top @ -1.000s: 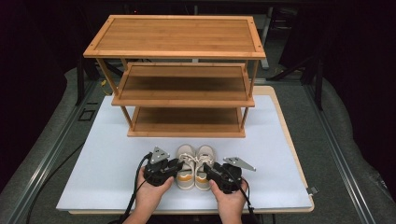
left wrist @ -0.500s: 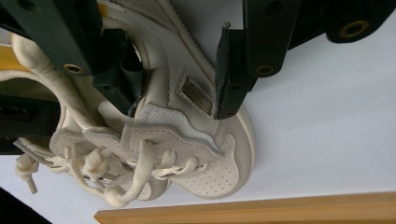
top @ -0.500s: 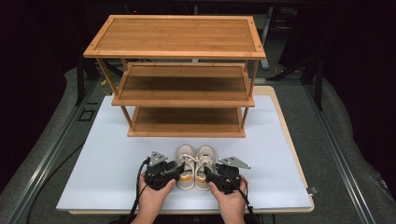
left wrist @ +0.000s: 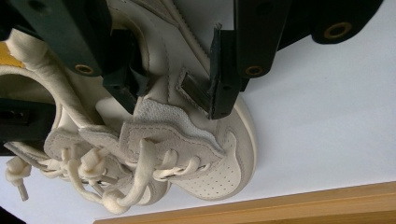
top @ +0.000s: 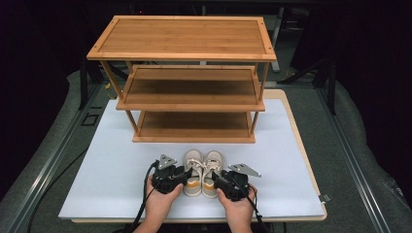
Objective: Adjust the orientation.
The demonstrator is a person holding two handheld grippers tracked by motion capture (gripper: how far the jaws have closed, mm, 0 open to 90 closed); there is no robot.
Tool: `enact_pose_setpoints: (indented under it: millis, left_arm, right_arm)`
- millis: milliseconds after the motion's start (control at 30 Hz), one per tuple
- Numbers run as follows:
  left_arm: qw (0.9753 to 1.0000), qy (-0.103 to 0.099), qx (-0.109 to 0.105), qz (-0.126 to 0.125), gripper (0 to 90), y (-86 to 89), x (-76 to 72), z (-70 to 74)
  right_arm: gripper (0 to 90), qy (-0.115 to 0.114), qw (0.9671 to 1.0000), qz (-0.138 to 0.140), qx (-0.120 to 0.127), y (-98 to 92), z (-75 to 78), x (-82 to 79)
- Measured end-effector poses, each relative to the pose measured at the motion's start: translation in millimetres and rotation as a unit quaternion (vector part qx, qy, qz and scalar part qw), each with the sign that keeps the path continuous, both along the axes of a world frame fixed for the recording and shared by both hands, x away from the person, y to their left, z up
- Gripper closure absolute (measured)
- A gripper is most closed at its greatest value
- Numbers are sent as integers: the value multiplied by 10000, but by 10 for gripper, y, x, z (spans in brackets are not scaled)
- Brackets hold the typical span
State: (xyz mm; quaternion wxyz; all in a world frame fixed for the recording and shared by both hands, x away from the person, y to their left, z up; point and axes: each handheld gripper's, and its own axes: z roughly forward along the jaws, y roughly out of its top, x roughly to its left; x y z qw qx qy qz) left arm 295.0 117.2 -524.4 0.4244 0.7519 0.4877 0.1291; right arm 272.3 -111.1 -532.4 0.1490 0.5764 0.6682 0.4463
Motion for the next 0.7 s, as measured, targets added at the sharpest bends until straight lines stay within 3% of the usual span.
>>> enact_pose_setpoints:
  millis: [33,267,400,700]
  left_arm:
    - [9999,-28,-91,36,602,11,-8,-17]
    - [9998,-54,-165,122,597,18,-29,-34]
    - [9992,-38,-347,202,605,25,-37,-55]
    - [9990,-57,-400,169,611,27,-17,-27]
  right_arm:
    - [580,26,10000,24,-10,-6,3,-3]
    - [577,4,9999,88,-110,-11,6,10]
    - [586,-24,10000,-29,-10,-8,-9,-6]
    - [602,-73,9998,-113,133,-3,-26,-20]
